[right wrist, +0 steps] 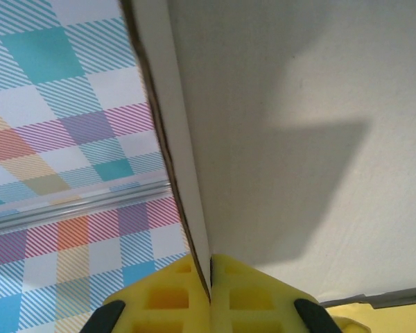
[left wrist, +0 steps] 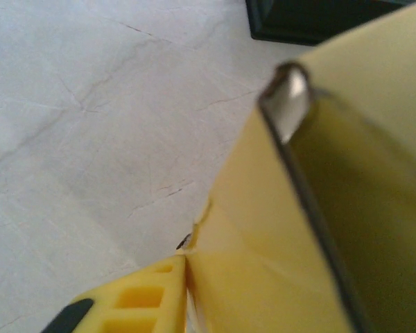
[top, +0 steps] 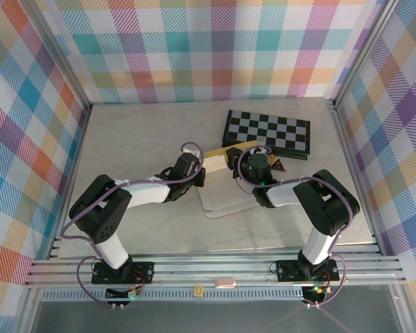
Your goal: Fold the paper box
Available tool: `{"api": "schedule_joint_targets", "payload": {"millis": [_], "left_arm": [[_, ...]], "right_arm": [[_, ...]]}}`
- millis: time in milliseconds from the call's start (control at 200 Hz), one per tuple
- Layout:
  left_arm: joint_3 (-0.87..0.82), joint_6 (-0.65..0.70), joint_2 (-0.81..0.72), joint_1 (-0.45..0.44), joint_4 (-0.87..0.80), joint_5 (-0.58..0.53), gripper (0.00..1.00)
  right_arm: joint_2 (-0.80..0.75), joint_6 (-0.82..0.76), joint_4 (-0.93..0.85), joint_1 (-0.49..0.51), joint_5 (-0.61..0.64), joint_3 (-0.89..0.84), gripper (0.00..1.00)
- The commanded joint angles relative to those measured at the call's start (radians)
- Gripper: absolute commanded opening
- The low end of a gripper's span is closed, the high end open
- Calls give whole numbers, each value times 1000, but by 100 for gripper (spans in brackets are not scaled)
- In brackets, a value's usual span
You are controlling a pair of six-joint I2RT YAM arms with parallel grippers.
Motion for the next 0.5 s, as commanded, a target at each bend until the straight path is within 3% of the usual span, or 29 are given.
{"api": "schedule_joint_targets", "payload": {"millis": [0,60,270,320,495], "left_arm": [[33,-28,31,-5,15,-63,10],[44,-40,33,-11,6,-90,0],[84,-92,58,-44,-15,-175,0],[93,-95,65,-45,-21,-180,9],[111,-86,81,-45,-31,-206,26]], "right_arm": [[37,-1,-57,29,-71,-12,0],[36,3,-60,31,-68,-10,0],[32,10,-74,33,-63,1,0],[29,12,-78,34,-63,2,0],[24,14,-85,35,-60,-1,0]]}}
